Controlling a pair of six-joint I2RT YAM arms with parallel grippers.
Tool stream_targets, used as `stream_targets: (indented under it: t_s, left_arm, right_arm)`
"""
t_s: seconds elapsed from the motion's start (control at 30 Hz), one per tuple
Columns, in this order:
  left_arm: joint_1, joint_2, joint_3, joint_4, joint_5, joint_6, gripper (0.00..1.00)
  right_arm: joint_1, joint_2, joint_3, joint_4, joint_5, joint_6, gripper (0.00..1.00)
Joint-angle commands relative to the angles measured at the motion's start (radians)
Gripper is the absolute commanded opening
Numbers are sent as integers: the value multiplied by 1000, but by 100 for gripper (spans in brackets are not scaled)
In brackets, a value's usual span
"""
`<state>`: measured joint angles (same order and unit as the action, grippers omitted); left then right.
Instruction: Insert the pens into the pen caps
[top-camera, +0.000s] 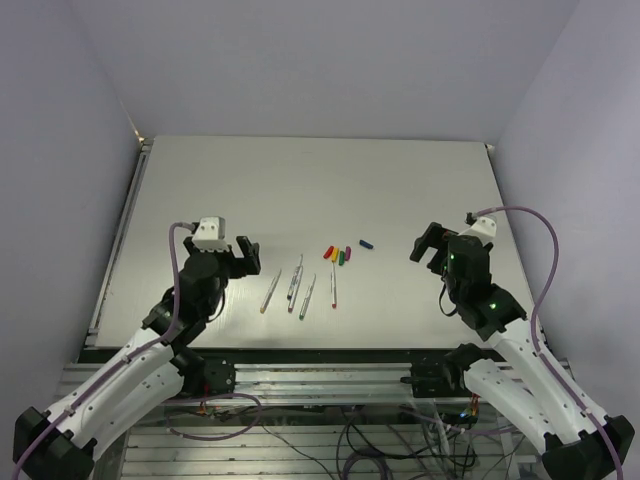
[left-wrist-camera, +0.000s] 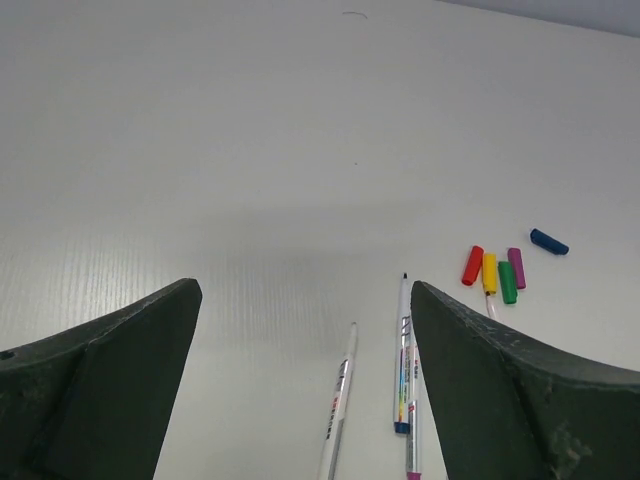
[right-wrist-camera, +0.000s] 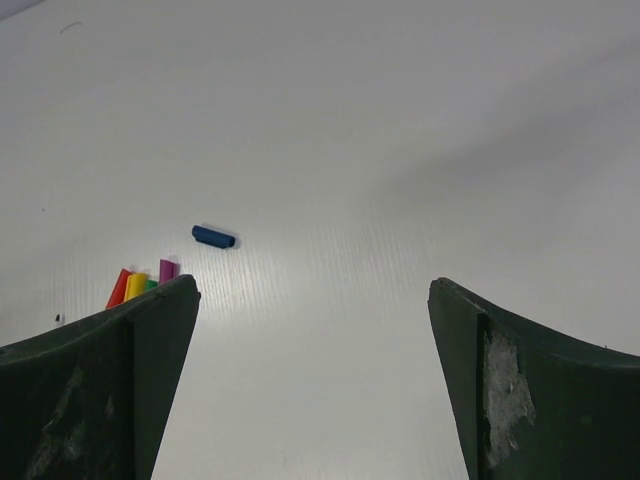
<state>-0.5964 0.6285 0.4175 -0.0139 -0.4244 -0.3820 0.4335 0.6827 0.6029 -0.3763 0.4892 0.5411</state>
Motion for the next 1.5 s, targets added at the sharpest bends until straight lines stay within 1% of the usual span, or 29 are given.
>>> stream_targets:
  t_s: [0.0,0.33,0.5,0.6,0.7,0.8,0.93,1.0,1.1,1.17,1.27,1.37,1.43,1.47]
  left_arm:
    - [6,-30,27,-23,-16,-5,98]
    - [6,-69,11,-39,-53,-7,98]
    - [7,-55,18,-72,-78,-36,98]
    - [6,-33,26,-72,-48,-19,98]
    - [7,0,45,-84,-19,-7,98]
    - [6,20,53,-94,-7,-2,98]
    - [7,-4,35,-101,15,-4,98]
    - [6,-31,18,-108,30,-14,98]
    - [6,-53,-3,-127,54,-44,98]
    - [6,-39,-9,-148,57,-67,98]
    - [6,14,-13,-168,60,-94,98]
    - [5,84,-5,-168,53,-118,98]
    - [3,128,12,-173,41,-126,98]
    - [3,150,23,-174,44,-125,98]
  right_arm:
    - [-2,-10,18,-7,35,3,100]
    - [-2,5,23,-22,62,22,100]
    - [-2,2,25,-32,66,85,100]
    - [-2,-14,13,-41,72,115,100]
    - [-2,-47,-11,-7,28,96,100]
    - [-2,-66,-31,8,33,102,100]
    - [-2,-92,-58,43,31,72,100]
    - [-2,-109,-74,54,55,73,100]
    - [-2,-109,-87,12,179,150,100]
    - [-2,-87,-76,-16,247,173,100]
    - [-2,-47,-69,19,281,106,100]
    - [-2,12,-51,27,314,98,100]
    - [-2,46,-34,26,319,107,97]
    - [-2,61,-29,33,306,98,94]
